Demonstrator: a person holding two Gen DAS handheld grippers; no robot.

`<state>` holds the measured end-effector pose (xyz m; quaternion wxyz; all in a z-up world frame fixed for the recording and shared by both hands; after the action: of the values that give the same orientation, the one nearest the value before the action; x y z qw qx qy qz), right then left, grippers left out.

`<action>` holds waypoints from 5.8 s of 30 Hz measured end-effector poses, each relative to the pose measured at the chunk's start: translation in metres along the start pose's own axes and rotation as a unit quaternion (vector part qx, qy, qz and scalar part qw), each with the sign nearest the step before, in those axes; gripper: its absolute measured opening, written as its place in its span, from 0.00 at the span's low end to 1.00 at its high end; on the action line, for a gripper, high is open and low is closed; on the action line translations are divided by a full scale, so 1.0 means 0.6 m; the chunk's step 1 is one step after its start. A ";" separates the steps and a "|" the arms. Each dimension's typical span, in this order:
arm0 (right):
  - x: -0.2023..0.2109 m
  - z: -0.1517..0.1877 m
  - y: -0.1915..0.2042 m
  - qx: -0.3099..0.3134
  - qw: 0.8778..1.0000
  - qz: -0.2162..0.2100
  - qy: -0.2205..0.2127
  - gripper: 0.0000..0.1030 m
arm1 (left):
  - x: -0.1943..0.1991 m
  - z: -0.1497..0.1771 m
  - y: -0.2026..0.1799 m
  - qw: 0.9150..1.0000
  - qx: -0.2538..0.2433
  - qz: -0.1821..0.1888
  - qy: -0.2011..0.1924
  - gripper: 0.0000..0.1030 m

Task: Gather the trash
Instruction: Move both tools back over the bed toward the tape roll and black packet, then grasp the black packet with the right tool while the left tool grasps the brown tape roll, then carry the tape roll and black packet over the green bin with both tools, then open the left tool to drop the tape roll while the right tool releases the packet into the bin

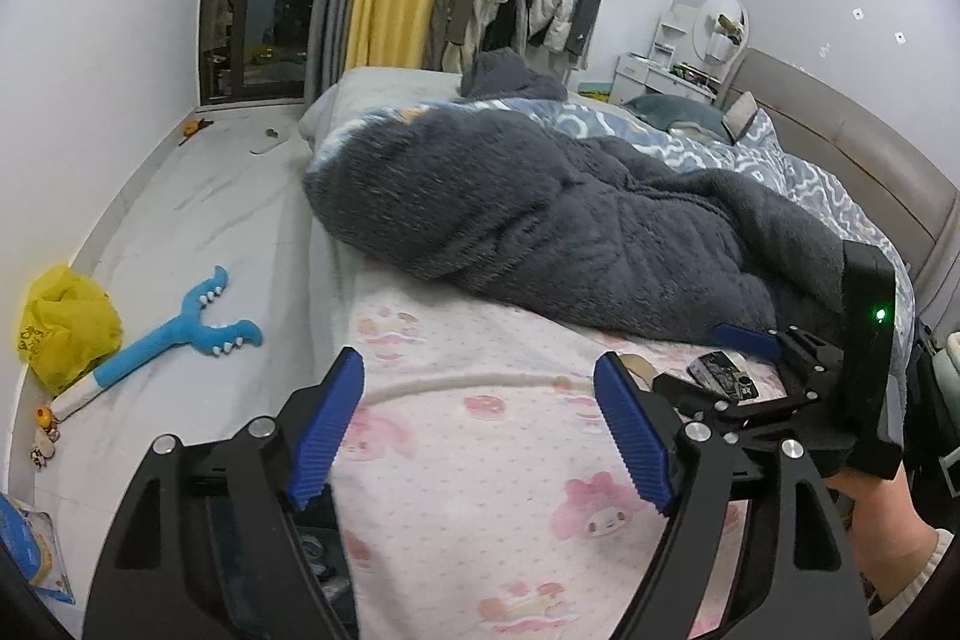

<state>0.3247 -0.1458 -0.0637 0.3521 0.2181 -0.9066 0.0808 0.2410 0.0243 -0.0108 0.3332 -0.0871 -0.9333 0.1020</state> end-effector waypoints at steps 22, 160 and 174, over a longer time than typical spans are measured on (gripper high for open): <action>-0.016 0.131 -0.190 -0.083 0.994 0.042 0.057 0.93 | -0.137 0.065 -0.147 0.998 -0.003 0.038 0.054 0.82; -0.218 -0.052 0.492 0.090 0.965 -0.204 0.141 0.54 | -0.060 0.331 0.429 0.939 0.136 -0.099 0.300 0.31; -0.303 0.006 0.527 0.096 0.955 -0.186 0.211 0.54 | -0.038 0.329 0.413 0.947 0.073 -0.082 0.301 0.10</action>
<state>0.2989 0.1968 -0.1864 0.5213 0.3940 -0.7430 0.1448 0.1556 0.2316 -0.2355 0.6114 -0.0128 -0.7834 0.1112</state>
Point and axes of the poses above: each gripper's, at about its wrist camera, not at the fingertips, and x roughly against the way its jaws point, y to its left, z to its underside, the point moved 5 cm from there along -x, roughly the way its jaws point, and after that the axes turned 4 degrees about x, right-handed, at the moved point
